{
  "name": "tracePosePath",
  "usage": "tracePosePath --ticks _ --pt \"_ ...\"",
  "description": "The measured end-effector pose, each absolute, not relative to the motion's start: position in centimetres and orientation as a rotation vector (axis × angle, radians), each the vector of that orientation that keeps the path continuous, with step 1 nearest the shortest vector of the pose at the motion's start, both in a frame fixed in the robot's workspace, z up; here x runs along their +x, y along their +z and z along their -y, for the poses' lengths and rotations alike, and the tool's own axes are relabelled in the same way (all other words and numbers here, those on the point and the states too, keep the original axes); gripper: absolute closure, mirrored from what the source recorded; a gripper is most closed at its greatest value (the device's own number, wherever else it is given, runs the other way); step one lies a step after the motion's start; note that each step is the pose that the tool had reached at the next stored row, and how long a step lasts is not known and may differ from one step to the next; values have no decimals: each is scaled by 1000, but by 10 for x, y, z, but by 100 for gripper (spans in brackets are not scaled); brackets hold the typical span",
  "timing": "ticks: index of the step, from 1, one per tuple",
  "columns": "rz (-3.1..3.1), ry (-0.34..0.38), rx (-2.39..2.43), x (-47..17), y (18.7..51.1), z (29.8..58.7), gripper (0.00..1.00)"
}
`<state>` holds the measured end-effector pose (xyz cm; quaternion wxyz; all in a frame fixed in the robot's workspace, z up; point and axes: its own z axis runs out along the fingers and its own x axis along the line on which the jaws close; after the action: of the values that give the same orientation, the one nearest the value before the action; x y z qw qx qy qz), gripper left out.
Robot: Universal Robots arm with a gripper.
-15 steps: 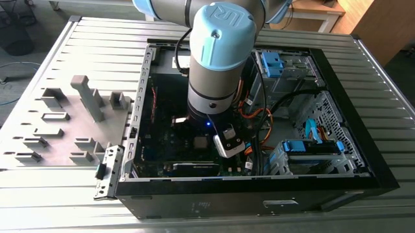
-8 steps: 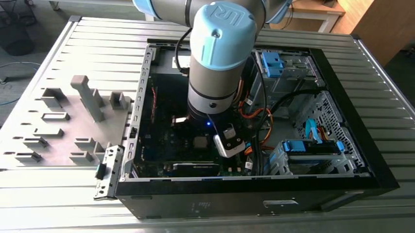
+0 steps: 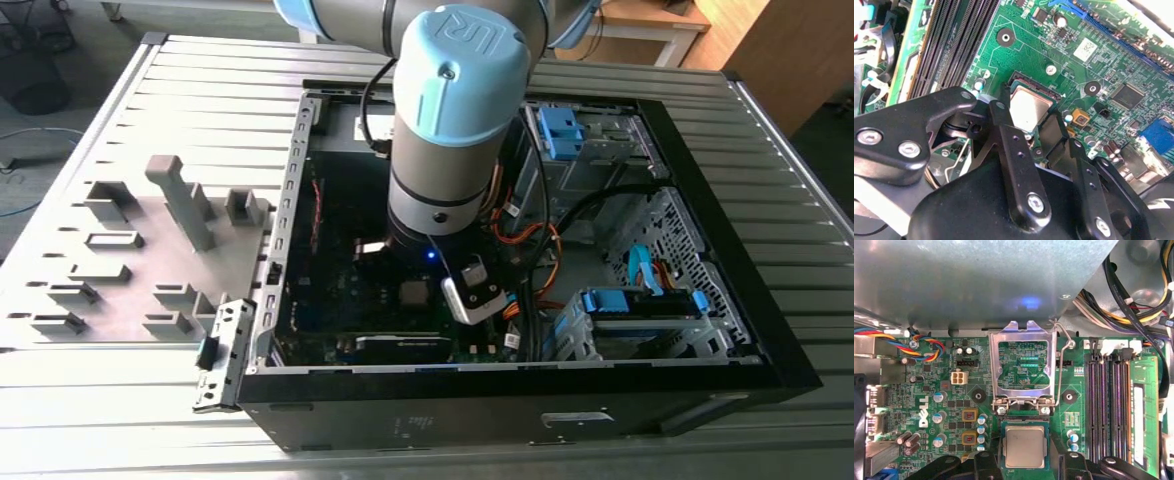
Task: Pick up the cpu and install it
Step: 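Place the cpu into insertion slot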
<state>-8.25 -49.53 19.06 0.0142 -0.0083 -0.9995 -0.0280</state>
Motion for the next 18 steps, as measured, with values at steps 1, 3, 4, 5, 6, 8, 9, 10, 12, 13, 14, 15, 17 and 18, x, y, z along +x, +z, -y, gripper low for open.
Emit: tracePosePath --ticks 1,3,4,5,6,8,9,10,12,13,14,15,17,18 --pt "3112 -87 -26 -82 191 495 53" --pt "3112 -87 -26 -82 190 495 53" --pt "3112 -88 -26 -82 190 495 53" --pt "3112 -87 -26 -82 189 495 53" --pt "3112 -87 -26 -82 189 495 53" --pt "3112 -87 -26 -82 189 495 53" --pt "3112 -87 -26 -83 189 495 53" --pt "3112 -87 -26 -83 189 495 53" --pt "3112 -88 -26 -83 189 496 53" --pt "3112 -88 -26 -83 189 496 53" --pt "3112 -88 -26 -83 189 496 53" --pt "3112 -88 -26 -83 189 497 53" --pt "3112 -87 -27 -83 189 497 53" --pt "3112 -87 -27 -83 189 497 53"
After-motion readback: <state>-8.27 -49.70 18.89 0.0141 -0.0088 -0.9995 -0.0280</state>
